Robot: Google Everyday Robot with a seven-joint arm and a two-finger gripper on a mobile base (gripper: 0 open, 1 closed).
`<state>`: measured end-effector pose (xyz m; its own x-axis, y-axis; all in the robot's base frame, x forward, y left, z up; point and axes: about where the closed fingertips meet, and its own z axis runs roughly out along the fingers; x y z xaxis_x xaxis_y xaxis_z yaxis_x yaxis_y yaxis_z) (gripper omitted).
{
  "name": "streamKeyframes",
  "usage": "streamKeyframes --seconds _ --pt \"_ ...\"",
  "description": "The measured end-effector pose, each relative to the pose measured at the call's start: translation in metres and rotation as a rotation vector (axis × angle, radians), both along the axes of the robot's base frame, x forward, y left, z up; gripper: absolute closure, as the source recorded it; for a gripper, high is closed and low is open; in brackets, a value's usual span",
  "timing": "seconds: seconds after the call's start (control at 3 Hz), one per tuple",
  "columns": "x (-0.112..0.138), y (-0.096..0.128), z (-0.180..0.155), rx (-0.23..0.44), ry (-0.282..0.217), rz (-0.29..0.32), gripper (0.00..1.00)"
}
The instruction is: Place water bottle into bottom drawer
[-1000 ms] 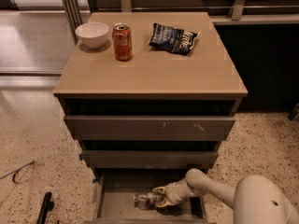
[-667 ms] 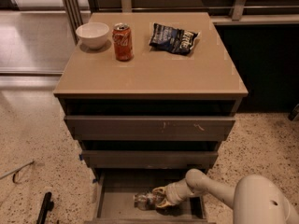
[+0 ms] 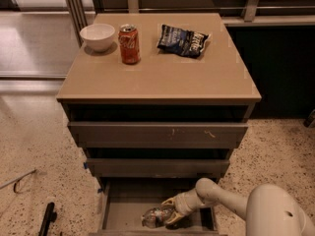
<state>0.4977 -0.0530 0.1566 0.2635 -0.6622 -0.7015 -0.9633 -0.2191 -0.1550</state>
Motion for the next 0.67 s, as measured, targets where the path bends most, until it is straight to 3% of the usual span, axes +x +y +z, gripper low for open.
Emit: streamKeyframes --seconds 0.33,0.67 --pt "0.0 0.0 0.0 0.0 0.0 0.0 0.0" --pt "0.0 0.0 0.0 0.0 0.0 0.0 0.0"
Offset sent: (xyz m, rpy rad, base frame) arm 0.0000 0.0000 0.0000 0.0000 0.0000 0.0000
